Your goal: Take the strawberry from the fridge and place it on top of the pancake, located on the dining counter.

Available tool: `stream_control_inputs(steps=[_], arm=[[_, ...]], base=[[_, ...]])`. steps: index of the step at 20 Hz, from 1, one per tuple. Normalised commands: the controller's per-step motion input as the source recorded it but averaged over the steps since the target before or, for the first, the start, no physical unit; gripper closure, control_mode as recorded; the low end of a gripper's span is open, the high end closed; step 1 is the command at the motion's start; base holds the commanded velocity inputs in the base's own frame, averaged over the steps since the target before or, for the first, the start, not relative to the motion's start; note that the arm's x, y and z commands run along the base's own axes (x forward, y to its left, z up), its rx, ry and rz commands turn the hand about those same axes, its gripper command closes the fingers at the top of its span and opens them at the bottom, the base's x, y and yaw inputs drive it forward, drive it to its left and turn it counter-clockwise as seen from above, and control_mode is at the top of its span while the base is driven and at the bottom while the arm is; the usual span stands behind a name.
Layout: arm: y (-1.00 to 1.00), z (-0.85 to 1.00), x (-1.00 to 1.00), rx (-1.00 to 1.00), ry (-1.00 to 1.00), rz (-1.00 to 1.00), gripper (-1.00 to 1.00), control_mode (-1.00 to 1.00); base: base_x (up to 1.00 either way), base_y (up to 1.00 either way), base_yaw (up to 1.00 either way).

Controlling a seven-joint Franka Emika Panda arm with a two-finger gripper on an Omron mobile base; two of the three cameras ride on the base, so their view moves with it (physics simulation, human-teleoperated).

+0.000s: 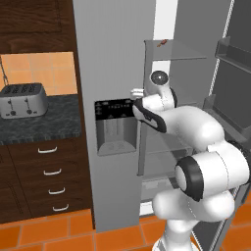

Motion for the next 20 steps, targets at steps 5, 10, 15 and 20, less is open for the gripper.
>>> stream_control_inputs(steps=[5, 10, 15, 20], arm=[[0.0, 0.0, 0.53, 0.0, 0.0, 0.11, -1.0, -1.0], [0.0, 0.0, 0.34, -0.03, 0.0, 0.08, -1.0, -1.0], [0.0, 0.0, 0.12, -0.07, -0.03, 0.0, -1.0, -1.0], [0.0, -0.05, 0.22, -0.07, -0.11, 0.0, -1.0, -1.0]], base=[[0.0, 0.0, 0.0], [0.0, 0.0, 0.0], [0.0, 0.0, 0.0], [0.0, 0.0, 0.0]])
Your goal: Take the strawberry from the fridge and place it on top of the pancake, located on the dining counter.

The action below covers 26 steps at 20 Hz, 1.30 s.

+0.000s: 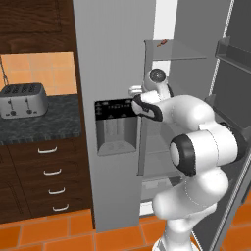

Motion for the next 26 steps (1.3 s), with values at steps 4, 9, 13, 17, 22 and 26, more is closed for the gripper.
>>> stream_control_inputs(steps=[4, 9, 13, 17, 22, 26], arm=[[0.0, 0.0, 0.27, -0.02, -0.2, 0.02, -1.0, -1.0], [0.0, 0.0, 0.19, -0.01, -0.14, 0.01, -1.0, -1.0], [0.0, 0.0, 0.06, 0.0, 0.0, 0.01, 1.0, -1.0], [0.0, 0.0, 0.0, 0.0, 0.0, 0.0, 1.0, -1.0], [0.08, 0.1, -0.35, 0.0, 0.01, -0.02, 1.0, -1.0], [0.19, 0.39, -0.61, 0.0, 0.1, -0.09, 1.0, -1.0]], base=[[0.0, 0.0, 0.0], [0.0, 0.0, 0.0], [0.0, 0.0, 0.0], [0.0, 0.0, 0.0], [0.0, 0.0, 0.0], [0.0, 0.0, 0.0]])
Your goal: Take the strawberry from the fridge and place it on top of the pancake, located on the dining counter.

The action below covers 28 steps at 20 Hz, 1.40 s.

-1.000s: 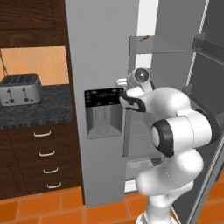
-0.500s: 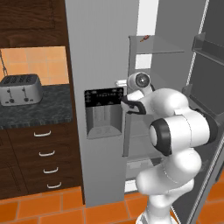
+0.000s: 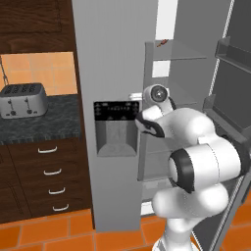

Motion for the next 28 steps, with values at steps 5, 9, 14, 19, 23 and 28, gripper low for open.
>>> stream_control_inputs(steps=[5, 9, 14, 19, 23, 28], arm=[[0.17, 0.3, -0.51, 0.0, 0.2, -0.14, 1.0, -1.0], [0.28, 0.05, -0.68, 0.0, 0.12, -0.14, 1.0, -1.0], [0.31, 0.0, -0.8, 0.0, 0.01, -0.14, 1.0, -1.0], [0.36, 0.0, -0.75, -0.05, 0.0, -0.13, 1.0, -1.0], [0.2, 0.0, -0.45, -0.07, 0.0, -0.19, 1.0, -1.0], [0.1, 0.0, -0.42, -0.06, 0.0, -0.21, 1.0, -1.0]], base=[[0.0, 0.0, 0.0], [0.0, 0.0, 0.0], [0.0, 0.0, 0.0], [0.0, 0.0, 0.0], [0.0, 0.0, 0.0], [0.0, 0.0, 0.0]])
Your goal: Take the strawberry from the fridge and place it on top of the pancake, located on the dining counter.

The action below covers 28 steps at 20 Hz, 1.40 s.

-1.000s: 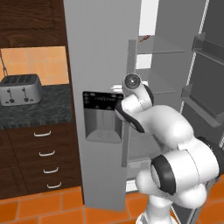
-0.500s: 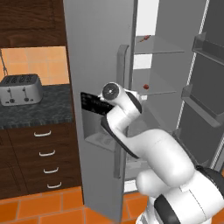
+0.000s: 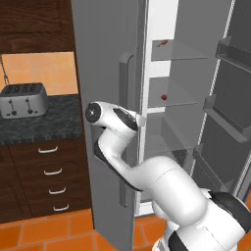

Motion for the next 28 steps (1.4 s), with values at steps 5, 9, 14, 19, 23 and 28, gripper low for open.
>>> stream_control_inputs(steps=[5, 9, 14, 19, 23, 28], arm=[[0.13, 0.0, -0.36, -0.06, 0.0, -0.2, -1.0, -1.0], [0.04, 0.0, -0.32, -0.07, 0.0, -0.2, -1.0, -1.0], [0.0, 0.02, -0.5, 0.02, 0.01, -0.09, -1.0, -1.0], [0.01, 0.04, -0.16, 0.18, 0.0, 0.11, -1.0, -1.0], [0.12, 0.14, 0.04, 0.04, 0.03, 0.08, -1.0, -1.0], [0.31, 0.16, 0.11, 0.0, 0.11, 0.01, -1.0, -1.0]], base=[[0.0, 0.0, 0.0], [0.0, 0.0, 0.0], [0.0, 0.0, 0.0], [0.0, 0.0, 0.0], [0.0, 0.0, 0.0], [0.0, 0.0, 0.0]])
